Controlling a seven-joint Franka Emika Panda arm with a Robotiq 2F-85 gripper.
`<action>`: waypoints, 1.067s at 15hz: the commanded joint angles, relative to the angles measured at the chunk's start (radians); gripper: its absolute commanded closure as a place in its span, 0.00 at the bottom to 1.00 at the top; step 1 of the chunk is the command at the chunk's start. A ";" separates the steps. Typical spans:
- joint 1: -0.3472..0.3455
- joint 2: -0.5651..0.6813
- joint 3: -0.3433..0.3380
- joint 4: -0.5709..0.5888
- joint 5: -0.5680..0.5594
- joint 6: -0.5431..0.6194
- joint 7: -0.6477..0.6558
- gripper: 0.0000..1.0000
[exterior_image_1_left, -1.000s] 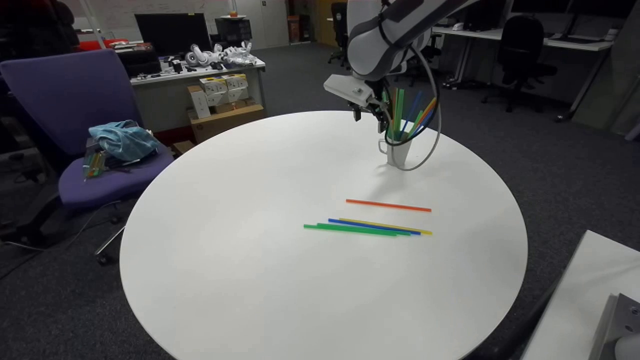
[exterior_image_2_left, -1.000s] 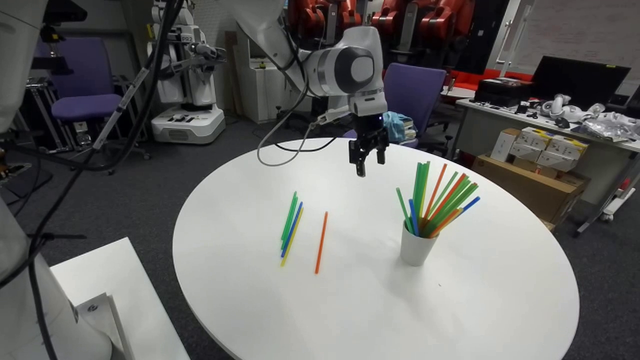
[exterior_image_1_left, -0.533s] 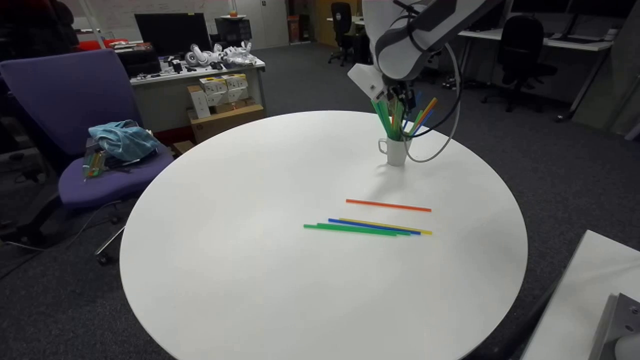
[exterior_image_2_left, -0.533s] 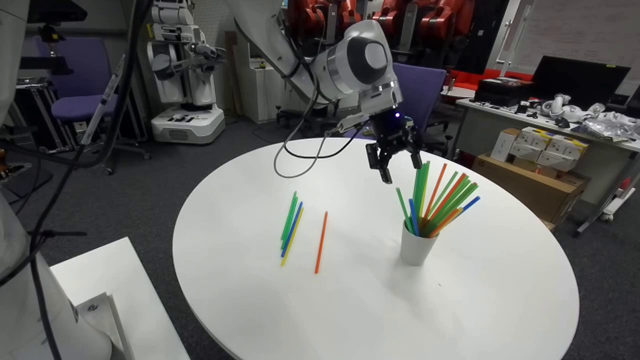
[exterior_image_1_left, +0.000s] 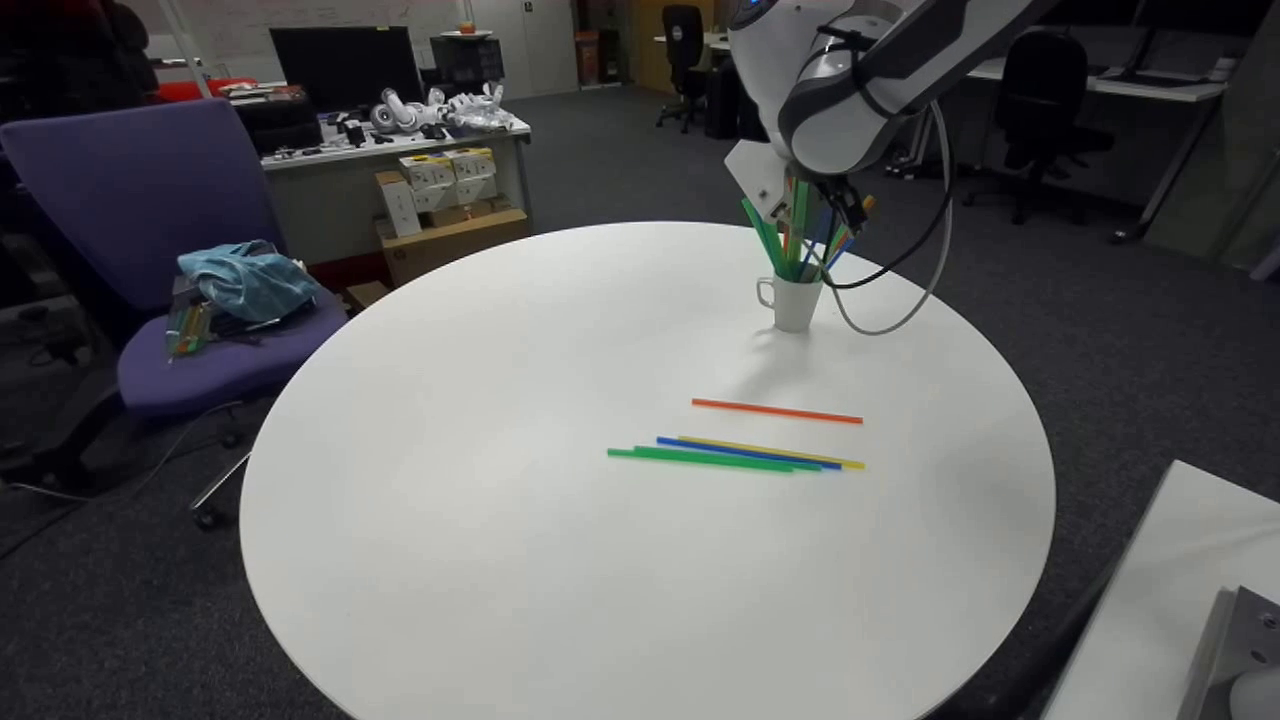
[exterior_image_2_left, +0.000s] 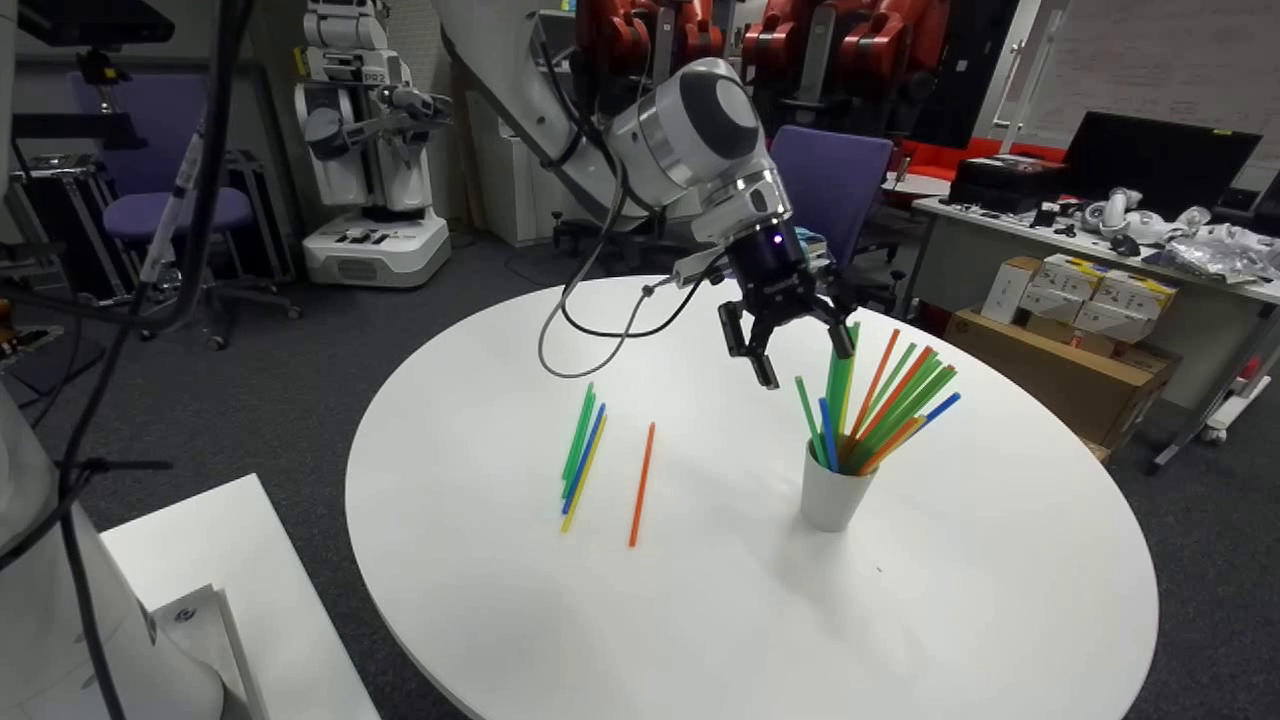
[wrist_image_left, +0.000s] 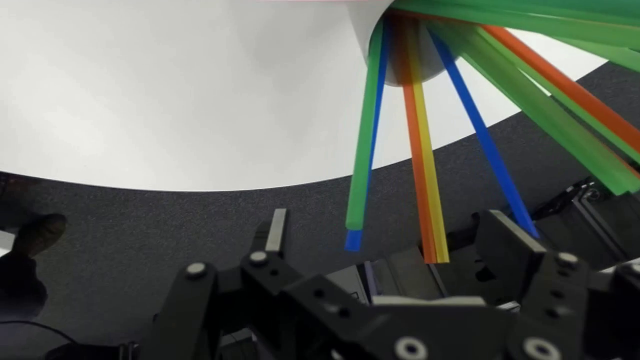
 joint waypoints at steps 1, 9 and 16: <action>-0.040 -0.072 0.059 -0.071 -0.039 -0.036 0.029 0.00; -0.089 -0.086 0.097 -0.106 -0.025 -0.026 0.008 0.69; -0.100 -0.168 0.114 -0.120 -0.040 -0.012 0.005 1.00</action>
